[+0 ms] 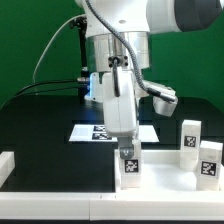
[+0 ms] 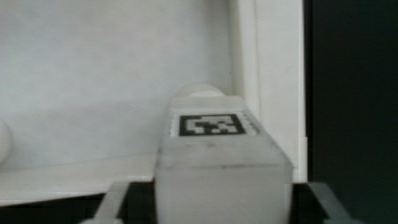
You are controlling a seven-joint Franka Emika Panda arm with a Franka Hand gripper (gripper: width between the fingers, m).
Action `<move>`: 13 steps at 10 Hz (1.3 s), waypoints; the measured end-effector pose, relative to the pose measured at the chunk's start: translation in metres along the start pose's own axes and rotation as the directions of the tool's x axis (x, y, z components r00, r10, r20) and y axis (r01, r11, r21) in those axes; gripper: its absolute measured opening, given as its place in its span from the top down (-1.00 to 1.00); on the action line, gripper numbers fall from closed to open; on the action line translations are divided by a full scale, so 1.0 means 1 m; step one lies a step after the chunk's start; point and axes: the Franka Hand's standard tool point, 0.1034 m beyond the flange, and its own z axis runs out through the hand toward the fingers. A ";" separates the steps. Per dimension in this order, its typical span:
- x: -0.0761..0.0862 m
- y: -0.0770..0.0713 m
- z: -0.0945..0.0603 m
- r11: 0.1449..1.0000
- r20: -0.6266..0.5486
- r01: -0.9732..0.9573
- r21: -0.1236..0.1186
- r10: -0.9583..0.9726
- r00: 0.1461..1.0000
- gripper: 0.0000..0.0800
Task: Assemble square table
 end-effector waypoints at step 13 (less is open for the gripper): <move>-0.014 0.001 0.002 0.321 -0.002 0.947 -0.025 -0.947 0.321 -0.56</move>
Offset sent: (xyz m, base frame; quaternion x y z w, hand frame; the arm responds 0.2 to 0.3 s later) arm -0.0198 0.0462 0.0058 0.0200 -0.0743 -0.3223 0.9435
